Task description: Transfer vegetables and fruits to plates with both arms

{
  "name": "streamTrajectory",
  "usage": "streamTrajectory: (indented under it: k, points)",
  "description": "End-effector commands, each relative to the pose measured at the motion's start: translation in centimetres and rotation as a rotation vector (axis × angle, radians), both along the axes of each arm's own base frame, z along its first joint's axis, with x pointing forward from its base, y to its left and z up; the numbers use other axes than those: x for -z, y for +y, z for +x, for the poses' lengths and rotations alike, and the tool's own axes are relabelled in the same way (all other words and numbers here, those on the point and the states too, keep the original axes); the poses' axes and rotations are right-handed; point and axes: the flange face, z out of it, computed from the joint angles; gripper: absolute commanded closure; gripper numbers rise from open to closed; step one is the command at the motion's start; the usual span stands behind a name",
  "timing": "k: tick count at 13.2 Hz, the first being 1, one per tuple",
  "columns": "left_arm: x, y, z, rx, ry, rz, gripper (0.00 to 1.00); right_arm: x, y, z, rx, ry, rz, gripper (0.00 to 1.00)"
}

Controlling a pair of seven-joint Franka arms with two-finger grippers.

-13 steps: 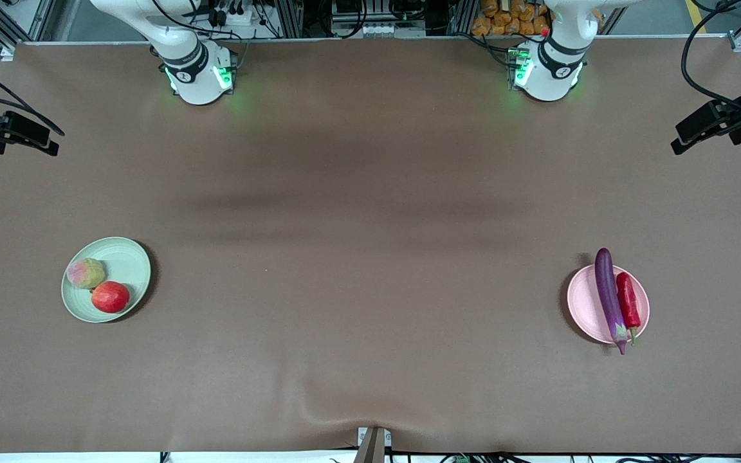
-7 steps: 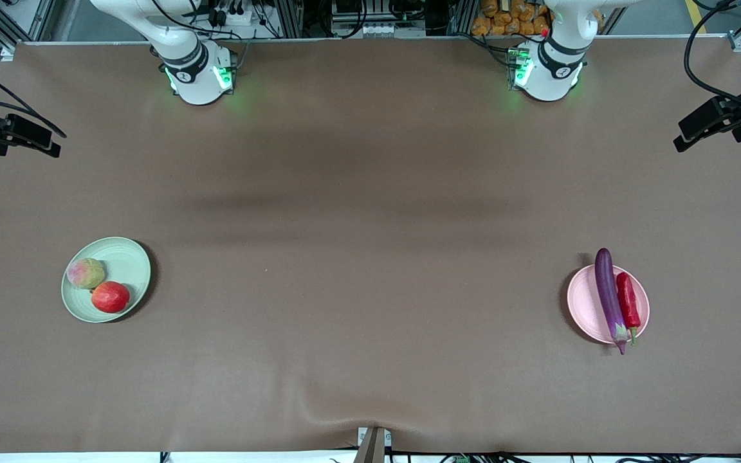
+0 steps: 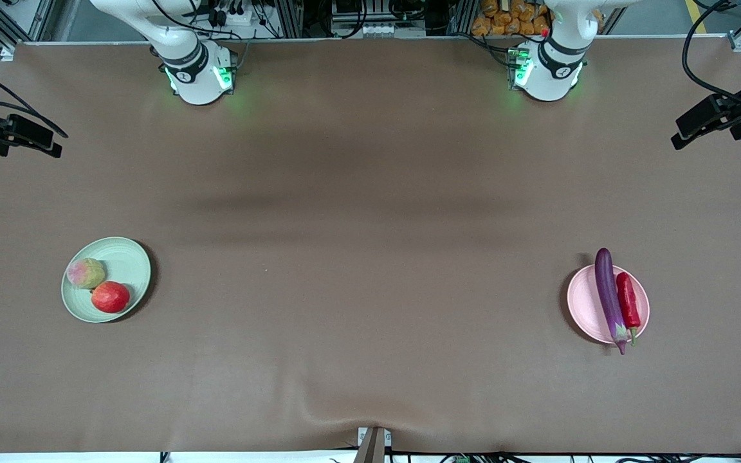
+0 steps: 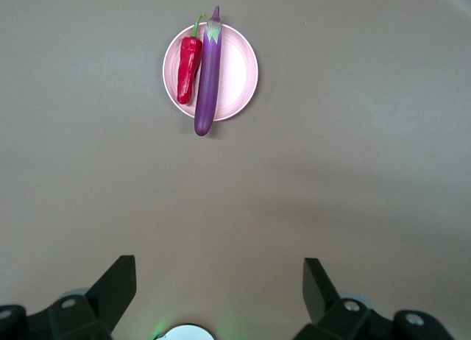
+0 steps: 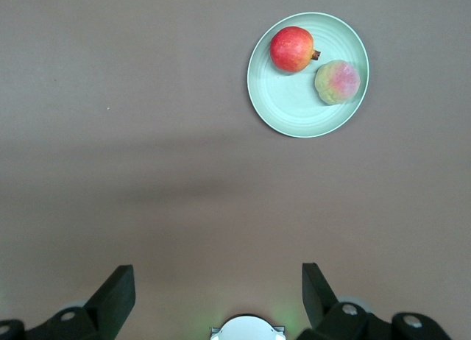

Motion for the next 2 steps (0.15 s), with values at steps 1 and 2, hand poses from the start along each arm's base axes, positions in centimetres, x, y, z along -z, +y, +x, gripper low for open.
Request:
streamTrajectory:
  k: [1,2]
  points:
    - [-0.58,0.01,-0.5,0.02,0.005,0.001,0.0,-0.32,0.27,-0.08,0.005,-0.005,-0.008,0.0]
    - [-0.57,0.01,-0.51,0.02,0.007,0.001,0.0,-0.25,0.19,0.04,0.006,-0.007,-0.009,0.0]
